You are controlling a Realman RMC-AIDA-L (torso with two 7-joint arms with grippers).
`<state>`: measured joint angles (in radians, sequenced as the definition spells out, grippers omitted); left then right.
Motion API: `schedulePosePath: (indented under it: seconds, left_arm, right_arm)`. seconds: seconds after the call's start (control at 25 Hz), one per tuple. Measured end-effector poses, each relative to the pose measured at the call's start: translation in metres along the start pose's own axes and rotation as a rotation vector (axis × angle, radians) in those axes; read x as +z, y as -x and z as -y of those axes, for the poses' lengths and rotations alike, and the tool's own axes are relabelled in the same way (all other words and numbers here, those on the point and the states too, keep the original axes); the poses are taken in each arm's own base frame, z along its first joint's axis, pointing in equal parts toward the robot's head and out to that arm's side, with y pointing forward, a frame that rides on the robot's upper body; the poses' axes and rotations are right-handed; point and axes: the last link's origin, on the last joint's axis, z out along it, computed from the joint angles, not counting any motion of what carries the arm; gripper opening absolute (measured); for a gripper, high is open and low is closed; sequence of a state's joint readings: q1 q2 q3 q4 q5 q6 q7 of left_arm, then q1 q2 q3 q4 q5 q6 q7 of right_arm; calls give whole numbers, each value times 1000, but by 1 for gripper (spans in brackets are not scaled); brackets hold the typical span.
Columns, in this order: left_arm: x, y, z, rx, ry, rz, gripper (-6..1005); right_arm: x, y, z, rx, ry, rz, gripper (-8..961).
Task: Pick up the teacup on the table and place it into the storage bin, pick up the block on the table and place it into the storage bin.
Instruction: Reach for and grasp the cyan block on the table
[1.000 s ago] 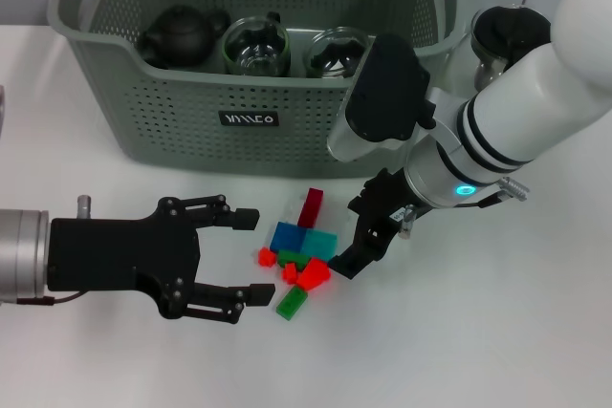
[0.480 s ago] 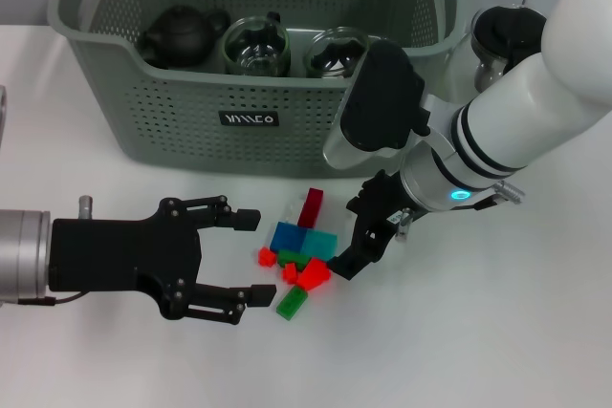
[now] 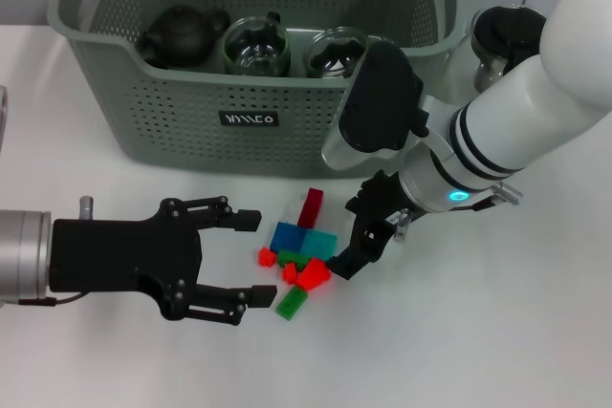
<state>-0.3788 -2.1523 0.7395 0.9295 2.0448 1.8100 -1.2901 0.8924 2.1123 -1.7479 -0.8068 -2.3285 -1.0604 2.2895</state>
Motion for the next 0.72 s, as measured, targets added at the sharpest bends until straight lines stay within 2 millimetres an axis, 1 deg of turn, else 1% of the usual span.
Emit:
schedulePosePath:
  seconds: [0.72]
  left_arm:
    - [1,0,0,0,2,-1,875]
  right_arm:
    - [0,-2,3,2,-12,-8,945]
